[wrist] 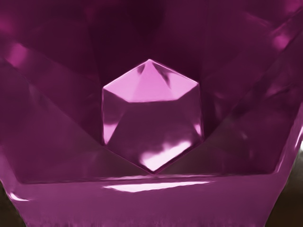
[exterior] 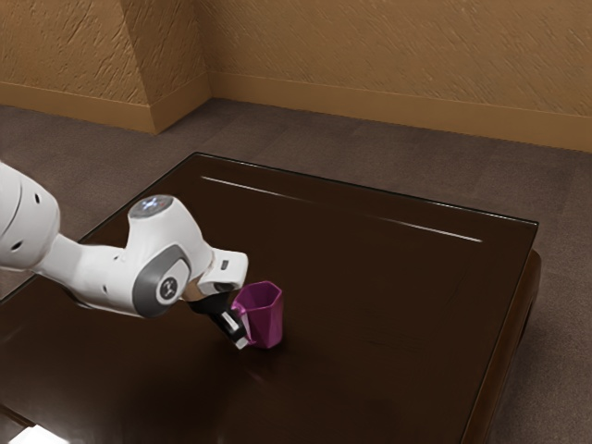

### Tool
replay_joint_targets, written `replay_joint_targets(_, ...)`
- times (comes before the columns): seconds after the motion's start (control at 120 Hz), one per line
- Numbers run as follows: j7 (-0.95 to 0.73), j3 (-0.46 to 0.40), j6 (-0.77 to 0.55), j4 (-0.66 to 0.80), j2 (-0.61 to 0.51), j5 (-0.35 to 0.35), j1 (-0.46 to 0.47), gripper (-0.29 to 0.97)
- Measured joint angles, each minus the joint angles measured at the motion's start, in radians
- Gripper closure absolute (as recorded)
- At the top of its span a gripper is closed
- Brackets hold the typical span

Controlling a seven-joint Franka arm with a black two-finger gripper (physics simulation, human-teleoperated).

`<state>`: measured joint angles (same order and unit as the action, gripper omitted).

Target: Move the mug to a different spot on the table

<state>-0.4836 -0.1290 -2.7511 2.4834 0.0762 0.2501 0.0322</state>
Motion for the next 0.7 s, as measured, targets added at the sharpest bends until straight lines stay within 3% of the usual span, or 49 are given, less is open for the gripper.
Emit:
replay_joint_targets(0.142, -0.016, -0.003, -0.075, 0.011, -0.024, 0.002, 0.001, 0.64)
replay_joint_targets(0.367, -0.068, 0.000, -0.221, 0.029, -0.057, 0.077, 0.013, 0.73)
replay_joint_targets(0.7, -0.194, 0.028, -0.438, -0.024, 0.075, 0.102, -0.003, 0.78)
